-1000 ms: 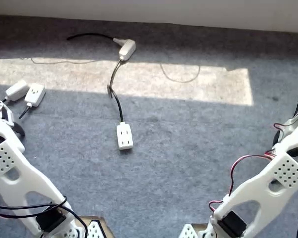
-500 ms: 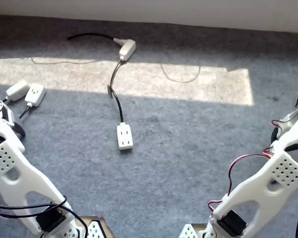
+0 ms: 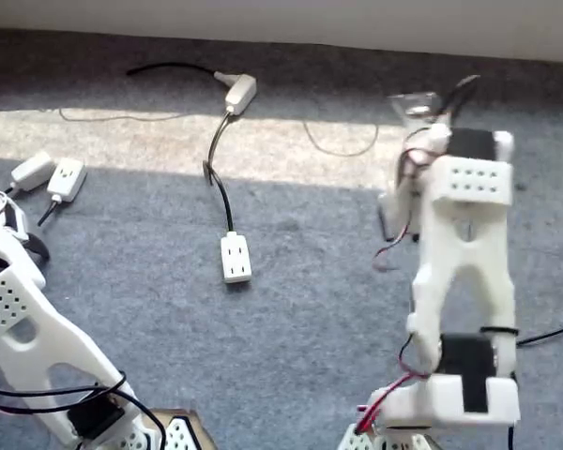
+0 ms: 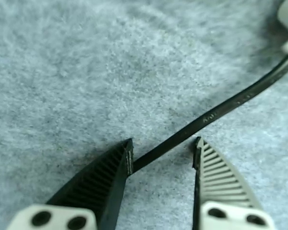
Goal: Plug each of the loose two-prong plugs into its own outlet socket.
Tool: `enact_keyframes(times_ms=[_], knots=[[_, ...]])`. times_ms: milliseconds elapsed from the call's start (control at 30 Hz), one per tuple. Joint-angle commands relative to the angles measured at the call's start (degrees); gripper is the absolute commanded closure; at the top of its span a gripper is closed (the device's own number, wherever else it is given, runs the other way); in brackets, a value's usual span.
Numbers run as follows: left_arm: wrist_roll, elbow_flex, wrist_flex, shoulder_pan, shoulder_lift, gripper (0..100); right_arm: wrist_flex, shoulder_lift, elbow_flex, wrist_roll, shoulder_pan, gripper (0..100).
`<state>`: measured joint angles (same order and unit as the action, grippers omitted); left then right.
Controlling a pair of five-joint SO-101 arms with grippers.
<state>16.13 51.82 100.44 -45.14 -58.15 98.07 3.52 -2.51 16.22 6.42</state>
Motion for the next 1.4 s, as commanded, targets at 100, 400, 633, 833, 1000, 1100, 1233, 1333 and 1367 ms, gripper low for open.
enact_keyframes(times_ms=[100, 400, 633, 833, 1000, 1100, 1233, 1333, 1367], knots=[[4.6, 5.8, 0.7, -10.2, 0.3, 77, -7.3, 12.4, 9.0, -9.1, 29.3, 94.3], [13.8, 9.2, -0.4, -29.9, -0.3, 77, -12.4, -9.7, -1.6, -15.6, 48.1, 94.3], [14.3, 9.3, -1.2, -31.4, -2.1, 77, -7.2, -27.0, -24.4, -15.3, 57.0, 93.8], [14.2, 9.3, -1.2, -30.5, -4.0, 77, 1.6, -38.0, -40.3, -13.5, 57.5, 69.3], [14.2, 9.3, -0.4, -28.7, -3.9, 77, 3.2, -36.7, -48.3, -13.4, 54.2, 56.1], [14.0, 9.4, 0.6, -26.7, -3.4, 77, 3.2, -28.3, -48.2, -13.1, 52.9, 56.2], [11.8, 5.9, 0.8, -24.0, 2.0, 77, 3.2, -13.1, -44.0, -12.7, 50.1, 56.2], [9.9, -2.9, 0.8, -20.6, 10.1, 77, 3.2, -1.3, -33.7, -9.2, 46.6, 56.2], [9.8, -7.2, 0.8, -19.0, 13.5, 77, 3.2, 2.5, -29.6, -8.2, 44.7, 56.2]])
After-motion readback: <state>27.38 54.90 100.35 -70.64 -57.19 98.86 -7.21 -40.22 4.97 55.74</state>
